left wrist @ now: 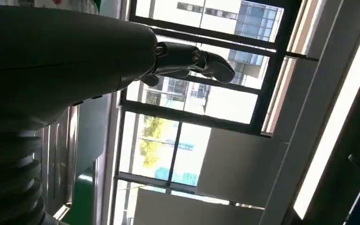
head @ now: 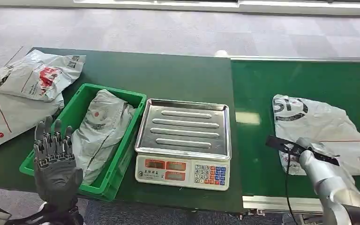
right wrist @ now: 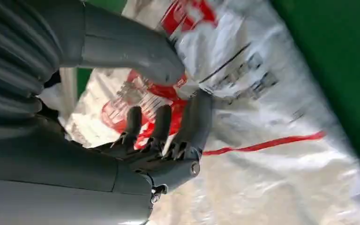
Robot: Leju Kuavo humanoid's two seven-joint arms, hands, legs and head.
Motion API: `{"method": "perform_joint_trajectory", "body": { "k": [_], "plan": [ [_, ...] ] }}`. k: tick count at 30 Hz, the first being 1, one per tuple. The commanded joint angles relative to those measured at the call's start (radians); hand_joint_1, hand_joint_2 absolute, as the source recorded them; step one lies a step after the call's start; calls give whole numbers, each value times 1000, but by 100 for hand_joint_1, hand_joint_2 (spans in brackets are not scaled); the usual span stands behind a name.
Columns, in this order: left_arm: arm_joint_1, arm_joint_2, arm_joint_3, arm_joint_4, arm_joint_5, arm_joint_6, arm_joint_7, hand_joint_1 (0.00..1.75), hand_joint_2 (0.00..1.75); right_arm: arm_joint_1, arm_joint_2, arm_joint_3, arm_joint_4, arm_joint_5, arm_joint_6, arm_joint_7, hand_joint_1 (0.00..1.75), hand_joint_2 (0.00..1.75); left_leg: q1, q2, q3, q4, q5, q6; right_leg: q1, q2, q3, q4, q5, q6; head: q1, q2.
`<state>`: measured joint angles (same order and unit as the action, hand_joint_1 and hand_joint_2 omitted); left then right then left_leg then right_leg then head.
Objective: Moved the parcel from conveyor to table for the left to box.
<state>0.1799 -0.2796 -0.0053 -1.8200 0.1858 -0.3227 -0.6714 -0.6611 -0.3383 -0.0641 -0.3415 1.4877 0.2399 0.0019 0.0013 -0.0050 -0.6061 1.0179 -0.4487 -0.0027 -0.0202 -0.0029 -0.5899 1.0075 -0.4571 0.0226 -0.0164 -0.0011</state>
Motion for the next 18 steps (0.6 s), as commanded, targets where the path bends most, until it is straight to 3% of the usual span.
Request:
{"method": "perform_joint_trajectory", "body": {
  "k": [1,6,8,9,12,18],
  "plan": [
    [-39,5,15,23,13,10,13,0,175,112,42,73,-93,-70,1,14,175,175,1,0,3,-2,0,-1,1,0,3,-3,0,-2,0,0],
    [-40,12,12,17,19,24,8,0,175,119,40,118,-94,-110,-1,-32,175,175,1,0,2,-1,0,0,1,0,2,-1,0,-1,0,0],
    [-32,15,13,8,18,28,4,0,175,126,56,126,-116,-117,-20,-6,169,175,1,2,2,-1,0,-1,1,1,2,-2,1,-2,0,0],
    [-24,12,14,2,16,35,1,0,175,117,61,137,-124,-107,-53,44,0,175,1,2,3,-2,0,-1,1,2,3,-3,1,-2,0,0],
    [-7,11,9,-10,13,39,-4,0,175,57,61,169,-107,-78,-67,111,0,175,1,5,3,-1,0,-1,1,5,1,-2,1,-2,0,0],
    [-28,20,-2,22,15,29,-4,0,175,10,20,178,-60,-77,-13,78,0,175,0,3,2,-1,0,0,0,2,2,-1,1,-1,0,0]
  ]
}}
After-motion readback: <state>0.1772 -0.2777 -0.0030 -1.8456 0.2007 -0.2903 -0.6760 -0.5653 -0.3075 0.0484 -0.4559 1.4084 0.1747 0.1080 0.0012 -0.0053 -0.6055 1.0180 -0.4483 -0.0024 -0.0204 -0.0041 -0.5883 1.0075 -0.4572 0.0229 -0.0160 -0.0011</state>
